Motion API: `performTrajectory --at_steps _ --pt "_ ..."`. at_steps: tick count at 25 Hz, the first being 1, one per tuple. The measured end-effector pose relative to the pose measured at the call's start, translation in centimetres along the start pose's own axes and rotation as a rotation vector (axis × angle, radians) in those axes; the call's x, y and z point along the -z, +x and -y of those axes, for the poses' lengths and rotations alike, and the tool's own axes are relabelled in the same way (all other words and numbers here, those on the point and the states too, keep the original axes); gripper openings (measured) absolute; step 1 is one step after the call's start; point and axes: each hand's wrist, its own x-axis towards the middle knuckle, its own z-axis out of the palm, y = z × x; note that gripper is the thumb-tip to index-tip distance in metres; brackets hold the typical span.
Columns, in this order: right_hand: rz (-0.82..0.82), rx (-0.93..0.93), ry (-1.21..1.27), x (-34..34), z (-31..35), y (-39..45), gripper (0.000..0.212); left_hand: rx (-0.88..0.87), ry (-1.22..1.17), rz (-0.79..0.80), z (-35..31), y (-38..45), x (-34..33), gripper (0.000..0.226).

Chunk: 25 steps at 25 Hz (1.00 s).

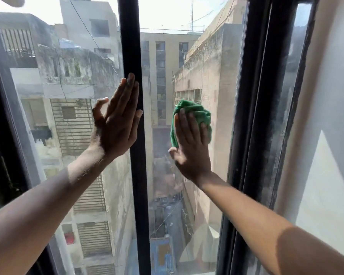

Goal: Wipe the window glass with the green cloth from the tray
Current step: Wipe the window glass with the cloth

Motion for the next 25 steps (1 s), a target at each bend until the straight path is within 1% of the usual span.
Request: performTrajectory --at_steps 1,2,3,4,5,6,7,8,9,10,11,12,13,14,15,16,18,19,20,22,23,25 --pt "0.092 0.284 -0.086 -0.3 0.0 -2.9 0.103 -0.003 0.005 0.001 0.2 0.0 0.0 0.065" --pt "0.173 0.495 -0.141 -0.1 -1.2 -5.0 0.098 -0.008 0.008 0.006 0.4 0.1 0.1 0.065" --pt "0.202 0.627 -0.179 0.4 -3.0 -6.2 0.093 -0.017 0.011 0.012 0.6 0.1 0.2 0.066" --pt "0.178 0.674 -0.190 0.5 -4.8 -7.0 0.087 -0.023 0.016 0.020 0.7 0.1 0.3 0.066" --pt "0.132 0.640 -0.168 0.6 -6.1 -7.5 0.082 -0.021 0.022 0.030 0.7 0.1 0.5 0.066" --pt "0.078 0.531 -0.127 0.7 -6.8 -8.0 0.077 -0.014 0.026 0.044 0.6 0.1 0.7 0.066" --pt "0.021 0.369 -0.090 0.8 -6.8 -9.1 0.074 -0.006 0.025 0.059 0.5 0.2 0.9 0.065" --pt "0.000 0.192 -0.055 0.8 -6.0 -10.5 0.072 0.002 0.022 0.069 0.4 0.2 1.1 0.065" --pt "0.000 0.063 0.002 0.5 -4.6 -12.1 0.071 0.012 0.015 0.075 0.3 0.2 1.4 0.066" --pt "0.008 0.034 0.040 0.0 -2.9 -13.3 0.072 0.020 0.006 0.077 0.1 0.3 1.6 0.066" --pt "0.015 0.124 0.042 -0.6 -1.4 -14.0 0.074 0.022 0.000 0.079 0.0 0.4 1.9 0.067" --pt "0.046 0.307 0.006 -1.0 -0.5 -13.8 0.076 0.019 -0.001 0.081 -0.1 0.4 2.1 0.067" --pt "0.081 0.525 -0.054 -1.0 -0.5 -11.8 0.075 0.016 0.005 0.079 -0.3 0.4 2.2 0.068" --pt "0.077 0.690 -0.127 -0.7 -1.1 -8.5 0.072 0.016 0.014 0.076 -0.4 0.4 2.3 0.068" --pt "0.037 0.738 -0.173 -0.3 -1.9 -4.7 0.069 0.020 0.015 0.075 -0.5 0.4 2.4 0.067" --pt "-0.040 0.641 -0.168 0.4 -2.5 -0.7 0.068 0.021 0.009 0.076 -0.6 0.5 2.5 0.067" --pt "-0.211 0.222 -0.061 2.7 -4.2 5.9 0.068 0.010 0.000 0.090 -0.5 0.6 3.0 0.066" --pt "-0.246 0.057 -0.022 3.8 -4.9 7.6 0.066 -0.002 0.003 0.101 -0.4 0.6 3.4 0.066" --pt "-0.259 -0.029 0.011 4.7 -5.3 8.4 0.064 -0.015 0.005 0.116 -0.3 0.6 3.8 0.067" --pt "-0.299 -0.089 0.141 6.0 -4.7 8.3 0.057 -0.022 -0.050 0.164 -0.1 0.6 4.7 0.067" --pt "-0.330 -0.150 0.266 6.8 -3.8 8.3 0.054 0.003 -0.121 0.205 -0.1 0.5 5.3 0.066" --pt "-0.408 -0.350 0.570 8.5 -1.6 8.8 0.049 0.108 -0.319 0.316 -0.6 0.7 6.7 0.063"
